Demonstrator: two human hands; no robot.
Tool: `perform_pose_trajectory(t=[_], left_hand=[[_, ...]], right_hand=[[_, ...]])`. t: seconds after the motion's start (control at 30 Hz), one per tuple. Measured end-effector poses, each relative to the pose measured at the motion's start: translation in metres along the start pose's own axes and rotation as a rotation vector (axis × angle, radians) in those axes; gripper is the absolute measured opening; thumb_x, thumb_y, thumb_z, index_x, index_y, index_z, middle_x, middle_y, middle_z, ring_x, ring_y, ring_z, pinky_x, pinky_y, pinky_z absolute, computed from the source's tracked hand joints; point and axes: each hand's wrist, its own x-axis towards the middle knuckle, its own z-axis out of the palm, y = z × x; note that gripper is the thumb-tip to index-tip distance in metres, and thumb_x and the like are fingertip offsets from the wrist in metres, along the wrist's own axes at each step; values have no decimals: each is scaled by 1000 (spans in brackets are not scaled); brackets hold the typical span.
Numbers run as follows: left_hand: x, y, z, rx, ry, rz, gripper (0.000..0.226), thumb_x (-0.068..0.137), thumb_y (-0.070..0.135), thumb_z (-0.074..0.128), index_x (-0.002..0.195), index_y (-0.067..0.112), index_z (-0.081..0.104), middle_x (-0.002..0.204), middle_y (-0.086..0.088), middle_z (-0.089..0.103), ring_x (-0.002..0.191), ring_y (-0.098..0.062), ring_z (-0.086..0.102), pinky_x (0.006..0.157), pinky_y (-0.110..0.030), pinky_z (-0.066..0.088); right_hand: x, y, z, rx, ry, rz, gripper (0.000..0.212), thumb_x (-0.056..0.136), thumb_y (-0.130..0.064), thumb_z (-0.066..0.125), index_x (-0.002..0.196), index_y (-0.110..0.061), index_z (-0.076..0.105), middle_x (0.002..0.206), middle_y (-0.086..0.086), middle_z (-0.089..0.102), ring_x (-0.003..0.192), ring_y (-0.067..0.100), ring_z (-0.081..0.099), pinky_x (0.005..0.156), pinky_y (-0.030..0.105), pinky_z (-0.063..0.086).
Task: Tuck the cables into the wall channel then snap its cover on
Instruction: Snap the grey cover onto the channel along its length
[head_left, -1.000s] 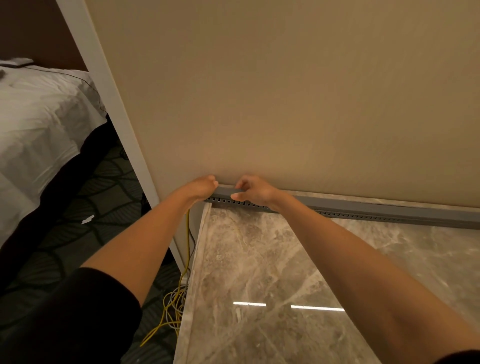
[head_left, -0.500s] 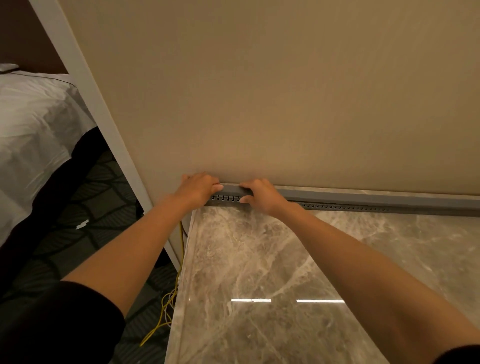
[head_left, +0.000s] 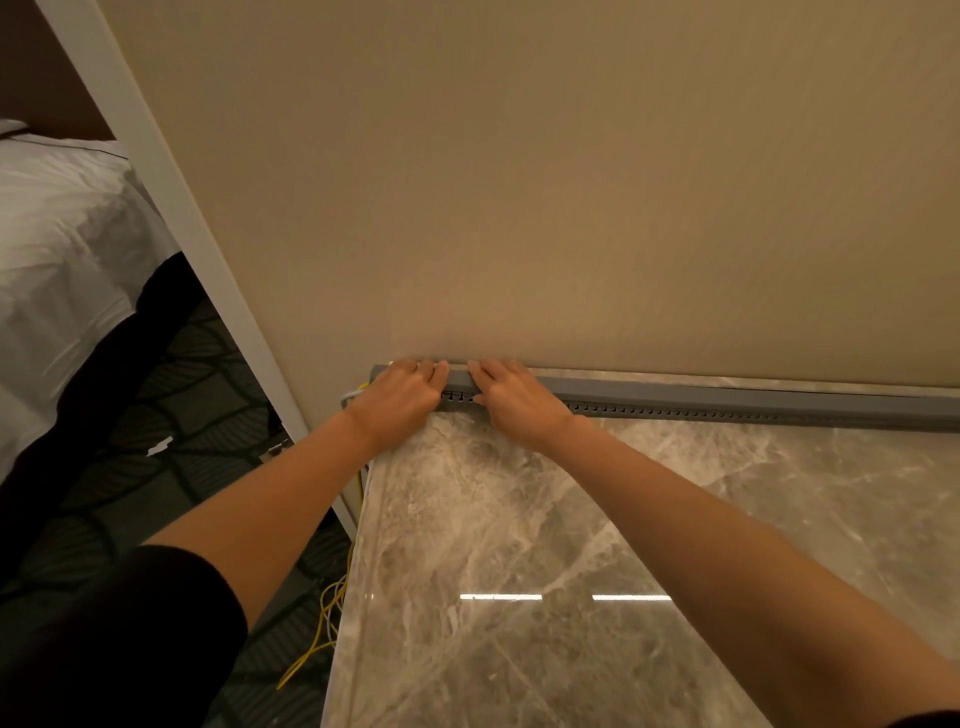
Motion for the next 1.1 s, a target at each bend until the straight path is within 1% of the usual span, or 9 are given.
perform_pose_trajectory(t=[0.07, 0.17, 0.23, 0.33, 0.43, 0.5, 0.57, 0.83, 1.1], left_hand=[[1, -7, 5, 164, 40, 46, 56, 50, 10, 83, 100, -11, 68, 82, -19, 75, 65, -26, 72, 52, -26, 56], [4, -8, 2, 261, 66, 129, 49, 39, 8, 88, 82, -10, 73, 65, -18, 72, 51, -23, 68, 41, -25, 55], [2, -1, -21, 326, -25, 184, 39, 61, 9, 82, 93, -10, 70, 82, -22, 70, 70, -27, 69, 58, -30, 58], [11, 5, -27, 237, -194, 227, 31, 94, -5, 35, 120, -1, 53, 122, -22, 55, 110, -32, 56, 89, -37, 48], [11, 6, -19, 300, -186, 227, 23, 92, -2, 42, 106, -3, 60, 107, -23, 62, 96, -33, 62, 80, -40, 53], [9, 5, -12, 428, -64, 182, 16, 70, 9, 72, 81, -4, 72, 70, -18, 68, 59, -26, 66, 52, -31, 54], [10, 5, -3, 435, 45, 67, 17, 56, 1, 72, 72, -5, 74, 51, -14, 65, 40, -23, 60, 39, -25, 49], [2, -1, 23, 458, 261, 75, 40, 78, 0, 37, 98, -11, 70, 86, -28, 74, 74, -37, 73, 67, -40, 62], [3, 7, 14, 502, 151, 39, 31, 65, 14, 72, 94, 3, 76, 82, -18, 77, 63, -32, 73, 51, -36, 60]], right_hand=[[-1, 0, -2, -50, -24, -37, 47, 101, -16, 34, 142, 7, 25, 137, 21, 38, 120, 37, 44, 102, 44, 35], [0, -2, -4, -197, -17, -60, 53, 97, -14, 45, 139, 14, 29, 131, 25, 46, 111, 39, 53, 90, 43, 46], [1, -3, -2, -315, -16, -91, 61, 67, -14, 81, 116, 15, 58, 95, 22, 68, 75, 33, 69, 61, 33, 56], [6, 1, 12, -324, 27, -94, 57, 42, -9, 90, 93, 9, 72, 66, 15, 69, 48, 24, 66, 40, 25, 50], [4, -4, 9, -448, 100, -143, 30, 64, -5, 65, 90, 8, 73, 63, 13, 68, 46, 22, 63, 39, 24, 48], [7, -4, 10, -451, 112, -142, 39, 70, -3, 40, 89, 8, 73, 62, 15, 68, 46, 23, 63, 42, 25, 50], [9, -2, 13, -476, 132, -129, 45, 72, -3, 33, 91, 10, 72, 65, 18, 70, 49, 26, 65, 45, 27, 54], [8, -2, 20, -502, 183, -112, 45, 74, -1, 34, 94, 7, 73, 80, 24, 74, 64, 31, 72, 59, 31, 61], [4, -2, 23, -478, 205, -133, 33, 73, -2, 50, 96, 6, 73, 90, 24, 75, 78, 32, 74, 67, 33, 61]])
